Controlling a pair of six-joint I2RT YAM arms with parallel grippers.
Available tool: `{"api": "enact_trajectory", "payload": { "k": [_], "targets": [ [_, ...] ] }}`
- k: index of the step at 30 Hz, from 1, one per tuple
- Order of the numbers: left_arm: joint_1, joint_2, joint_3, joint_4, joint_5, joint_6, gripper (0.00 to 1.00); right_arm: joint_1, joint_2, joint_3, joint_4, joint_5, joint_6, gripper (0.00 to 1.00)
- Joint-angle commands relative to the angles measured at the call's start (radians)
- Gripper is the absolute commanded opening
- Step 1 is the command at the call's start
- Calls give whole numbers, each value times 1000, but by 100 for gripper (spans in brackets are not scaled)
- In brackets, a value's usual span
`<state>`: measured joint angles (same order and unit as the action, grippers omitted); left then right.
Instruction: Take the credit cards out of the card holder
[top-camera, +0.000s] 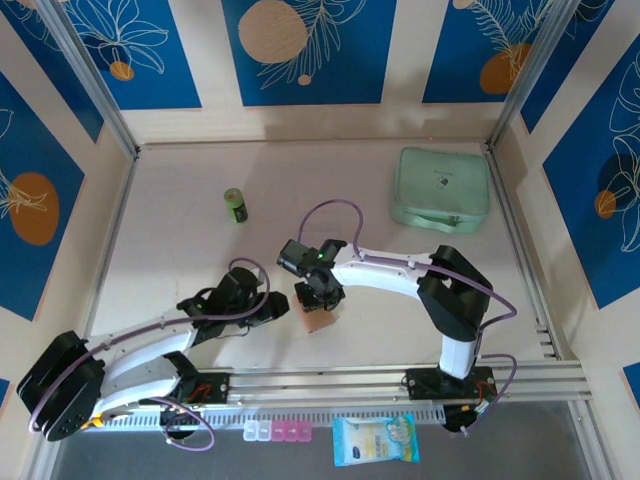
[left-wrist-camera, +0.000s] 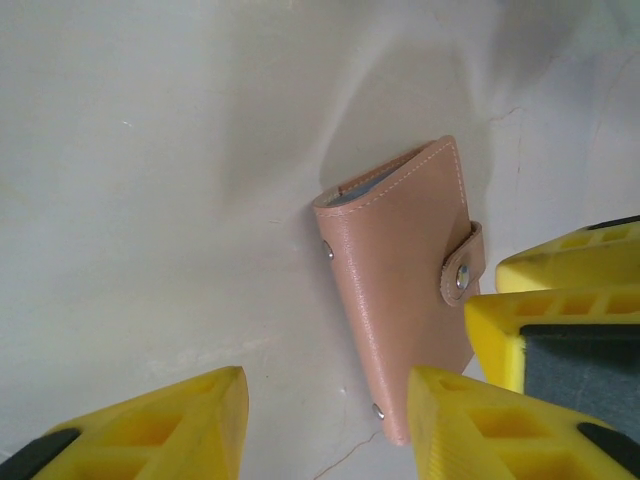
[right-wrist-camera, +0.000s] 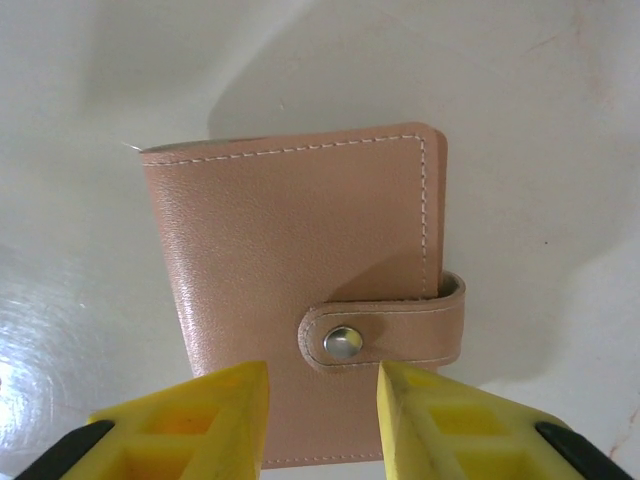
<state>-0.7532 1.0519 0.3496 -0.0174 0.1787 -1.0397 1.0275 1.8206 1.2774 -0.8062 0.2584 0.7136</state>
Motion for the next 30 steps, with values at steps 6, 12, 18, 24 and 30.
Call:
{"api": "enact_trajectory", "payload": {
  "k": [6,12,18,24,30],
  "targets": [
    [13,45,-37,114,56,-42,46,4,34,43,-63,13,-29,35],
    [12,45,-55,132,51,-55,47,3,44,49,-66,2,-35,35],
    [12,42,-60,134,52,-55,46,5,58,56,-71,2,-39,35],
    [13,40,-60,131,54,-54,46,4,82,55,-72,0,-40,34],
    [13,42,-60,126,54,-56,45,8,114,49,-66,-4,-40,34]
  ]
}}
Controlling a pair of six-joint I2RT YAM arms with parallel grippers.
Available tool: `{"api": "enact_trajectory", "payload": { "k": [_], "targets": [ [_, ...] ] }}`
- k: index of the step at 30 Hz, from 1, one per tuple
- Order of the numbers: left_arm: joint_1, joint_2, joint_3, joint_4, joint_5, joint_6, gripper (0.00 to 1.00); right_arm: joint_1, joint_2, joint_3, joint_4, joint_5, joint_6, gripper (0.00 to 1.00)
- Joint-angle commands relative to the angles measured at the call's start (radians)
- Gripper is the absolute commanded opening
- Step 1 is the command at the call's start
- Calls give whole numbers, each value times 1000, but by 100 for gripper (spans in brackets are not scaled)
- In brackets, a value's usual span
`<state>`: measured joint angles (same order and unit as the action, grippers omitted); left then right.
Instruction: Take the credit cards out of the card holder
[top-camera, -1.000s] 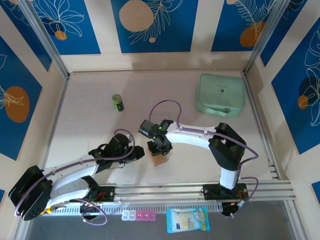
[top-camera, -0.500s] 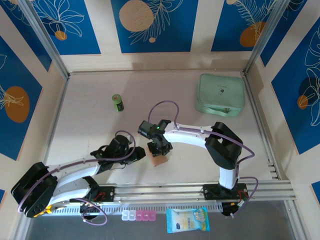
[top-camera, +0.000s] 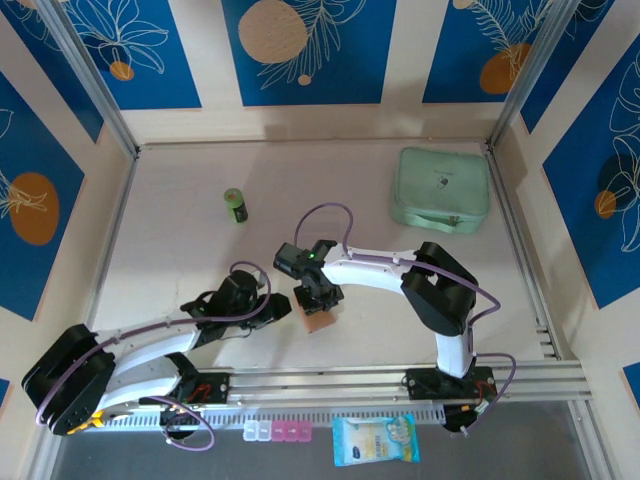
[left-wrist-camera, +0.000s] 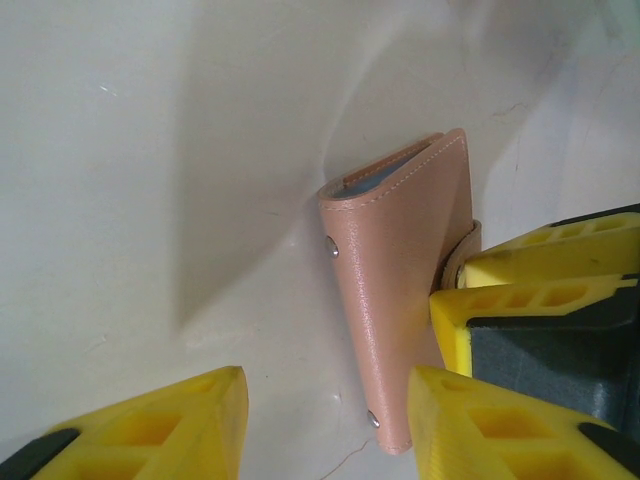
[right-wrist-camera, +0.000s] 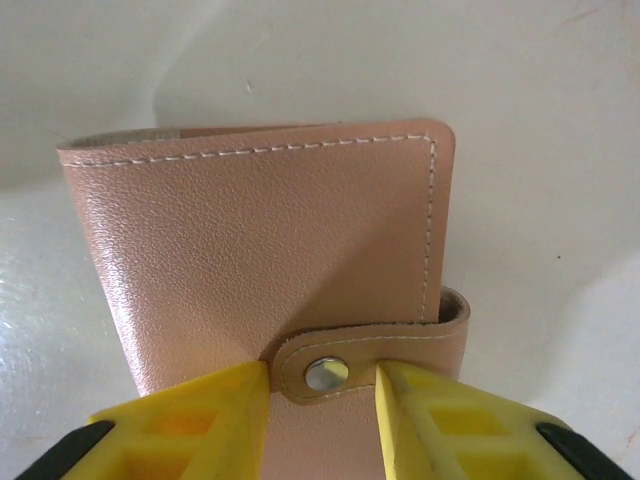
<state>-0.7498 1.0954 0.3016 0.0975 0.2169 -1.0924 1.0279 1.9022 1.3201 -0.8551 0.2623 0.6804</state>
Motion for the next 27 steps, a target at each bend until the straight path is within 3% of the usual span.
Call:
{"api": "enact_trajectory", "payload": {
  "k": [1,18,27],
  "targets": [
    [9,-1,-12,13,19,-4,45,9,38,4,-18,-3,-4,34],
    [3,118,83,151,130,-21,33,-17,-38,-62,62,-31,22,8],
    [-19,194,128,227,153,-57,24,-46,-142,-119,104,-61,49,8]
  ]
}}
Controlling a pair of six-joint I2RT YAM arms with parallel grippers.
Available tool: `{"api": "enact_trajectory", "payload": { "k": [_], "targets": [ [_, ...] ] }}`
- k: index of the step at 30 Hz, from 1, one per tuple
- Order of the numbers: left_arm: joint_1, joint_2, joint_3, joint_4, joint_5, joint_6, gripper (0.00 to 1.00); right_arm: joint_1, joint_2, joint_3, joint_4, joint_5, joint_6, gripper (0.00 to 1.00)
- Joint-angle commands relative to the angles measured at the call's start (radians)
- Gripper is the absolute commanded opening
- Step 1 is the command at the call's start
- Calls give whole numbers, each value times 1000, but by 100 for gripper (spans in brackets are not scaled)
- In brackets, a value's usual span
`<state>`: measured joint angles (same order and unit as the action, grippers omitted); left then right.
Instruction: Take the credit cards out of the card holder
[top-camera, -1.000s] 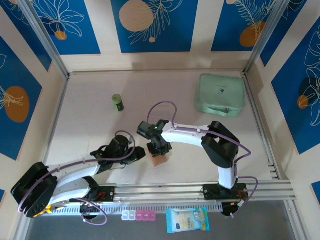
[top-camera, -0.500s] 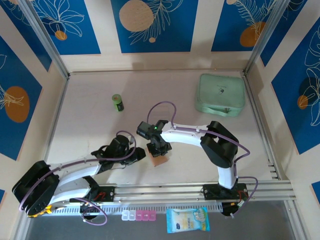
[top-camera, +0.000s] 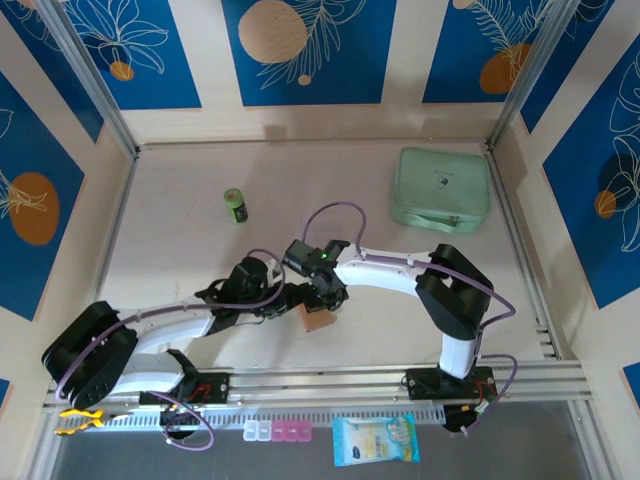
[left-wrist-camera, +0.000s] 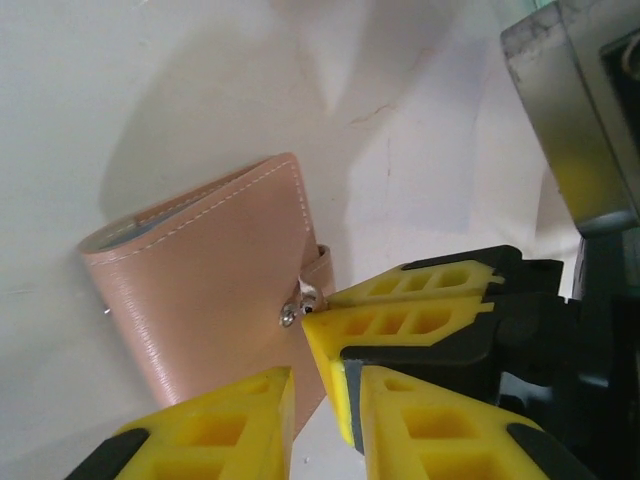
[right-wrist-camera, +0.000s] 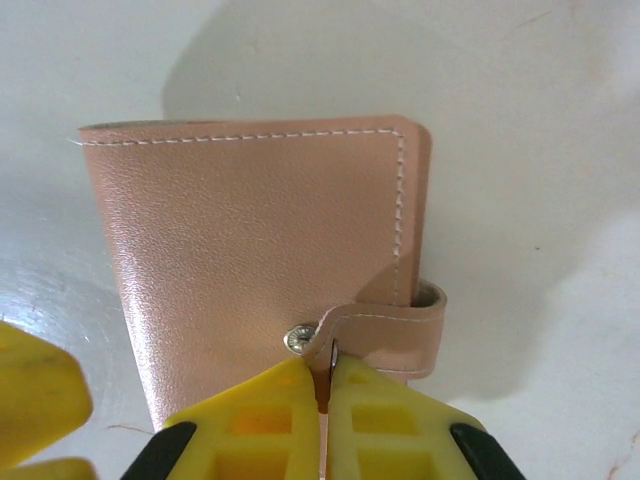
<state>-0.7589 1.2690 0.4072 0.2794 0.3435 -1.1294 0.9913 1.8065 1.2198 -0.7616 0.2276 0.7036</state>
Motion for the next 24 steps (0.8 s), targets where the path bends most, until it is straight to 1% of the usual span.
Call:
{"api": "enact_trajectory", "payload": {
  "k": [1,9,15,19,21,24],
  "targets": [
    [-12,28,22,51,26,-23,24,-11,-60,-24,10,-21,29,9],
    [-15,29,8,41,-2,-25,26,-37,-122,-59,-22,28,40,20],
    [-14,22,-1,35,-9,-24,27,-68,-131,-86,-9,21,32,22],
    [-14,17,3,24,-8,-23,27,-68,-124,-93,21,-17,15,23],
    [-15,5,6,0,-14,-15,27,-57,-131,-101,44,-35,14,26],
    [-14,-47,6,-88,-66,8,27,-40,-133,-105,65,-48,20,35]
  ]
}}
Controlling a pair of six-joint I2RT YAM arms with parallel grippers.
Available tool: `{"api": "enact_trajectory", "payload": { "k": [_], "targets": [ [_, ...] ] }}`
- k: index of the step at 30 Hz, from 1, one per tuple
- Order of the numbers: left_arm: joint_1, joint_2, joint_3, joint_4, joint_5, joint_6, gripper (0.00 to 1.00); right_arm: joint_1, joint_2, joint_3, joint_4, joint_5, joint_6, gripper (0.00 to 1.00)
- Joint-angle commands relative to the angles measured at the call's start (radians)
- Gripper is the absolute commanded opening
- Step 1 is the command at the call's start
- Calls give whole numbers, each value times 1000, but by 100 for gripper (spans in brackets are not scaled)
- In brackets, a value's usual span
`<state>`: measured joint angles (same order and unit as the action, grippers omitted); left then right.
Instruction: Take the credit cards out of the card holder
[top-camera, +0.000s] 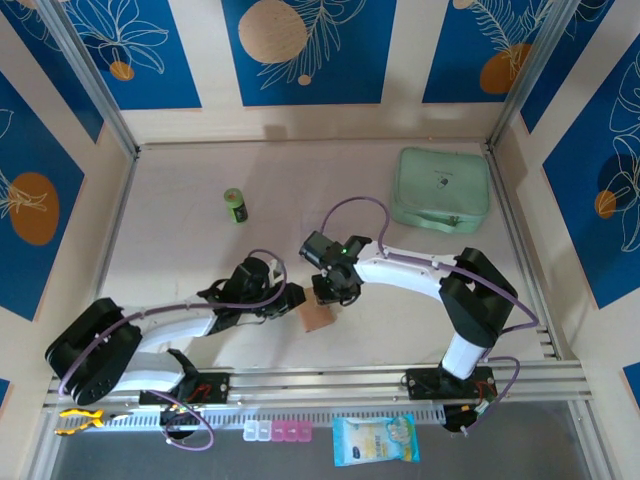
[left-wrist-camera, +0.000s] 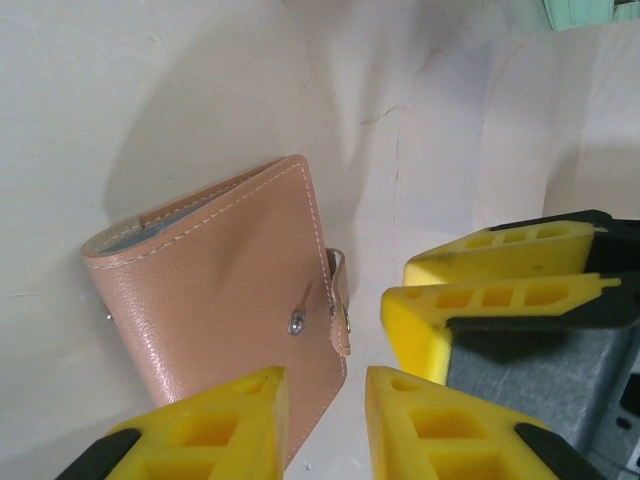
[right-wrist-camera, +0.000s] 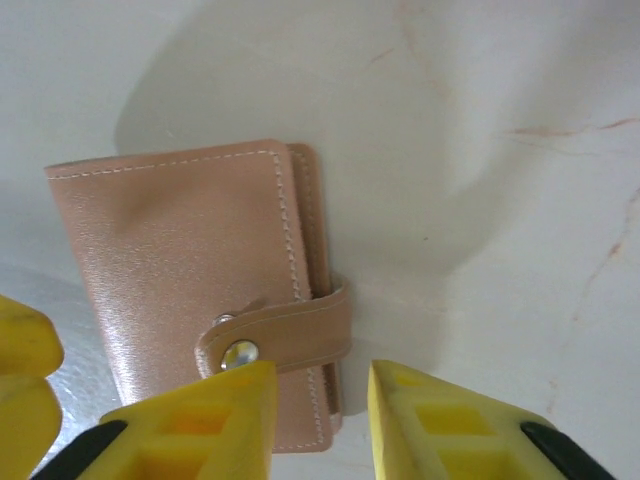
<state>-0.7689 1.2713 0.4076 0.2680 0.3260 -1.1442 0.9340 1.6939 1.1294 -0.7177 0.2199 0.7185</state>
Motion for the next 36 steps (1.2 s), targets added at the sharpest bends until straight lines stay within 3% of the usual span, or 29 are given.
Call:
{"api": "enact_trajectory", "payload": {
  "k": [1,6,11,19,27,36],
  "targets": [
    [-4,-71,1,-107,-73,30,27,21,-18,-11,25,-40,7,39],
    [-2,-164,-3,-209,-128,56,27,36,33,20,19,-33,9,55],
    [0,-188,-20,-220,-130,55,28,38,83,50,0,-14,17,56],
    [0,-173,-31,-187,-122,43,28,30,39,39,-33,57,28,44],
    [0,-147,-29,-167,-111,43,28,-12,7,-8,-31,48,24,32],
    [2,-148,-30,-167,-113,41,28,-34,30,-40,25,6,18,28]
  ]
}}
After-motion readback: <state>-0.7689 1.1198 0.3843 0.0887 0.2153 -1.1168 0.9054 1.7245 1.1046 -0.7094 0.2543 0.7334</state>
